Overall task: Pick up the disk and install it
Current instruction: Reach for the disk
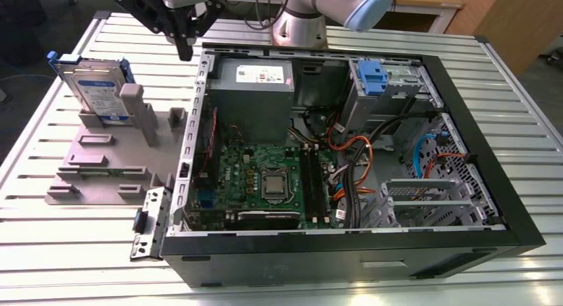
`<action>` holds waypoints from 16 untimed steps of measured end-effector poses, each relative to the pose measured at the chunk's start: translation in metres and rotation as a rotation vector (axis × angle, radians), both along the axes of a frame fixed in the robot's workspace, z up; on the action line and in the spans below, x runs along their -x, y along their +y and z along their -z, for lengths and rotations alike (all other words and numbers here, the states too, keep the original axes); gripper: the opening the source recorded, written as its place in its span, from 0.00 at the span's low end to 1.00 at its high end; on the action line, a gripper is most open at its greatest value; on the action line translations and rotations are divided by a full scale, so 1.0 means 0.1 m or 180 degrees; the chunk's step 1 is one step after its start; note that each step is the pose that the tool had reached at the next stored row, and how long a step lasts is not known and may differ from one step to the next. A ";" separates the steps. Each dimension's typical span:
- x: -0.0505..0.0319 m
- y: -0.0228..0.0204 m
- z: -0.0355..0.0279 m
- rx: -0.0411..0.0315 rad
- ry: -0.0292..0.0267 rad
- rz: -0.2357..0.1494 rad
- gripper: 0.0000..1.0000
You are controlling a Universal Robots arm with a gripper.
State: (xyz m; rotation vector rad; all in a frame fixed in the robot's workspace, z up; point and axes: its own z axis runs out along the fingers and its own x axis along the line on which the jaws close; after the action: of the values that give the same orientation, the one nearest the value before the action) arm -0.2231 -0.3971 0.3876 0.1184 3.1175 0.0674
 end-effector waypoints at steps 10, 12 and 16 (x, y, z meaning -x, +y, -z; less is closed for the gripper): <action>0.098 0.011 0.013 0.0000 0.0000 0.0000 0.11; 0.115 0.018 0.015 0.0000 0.0001 0.0000 0.11; 0.148 0.044 0.022 -0.0001 0.0000 0.0000 0.11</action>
State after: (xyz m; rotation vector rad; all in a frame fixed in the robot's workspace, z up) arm -0.2378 -0.3927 0.3853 0.1185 3.1174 0.0677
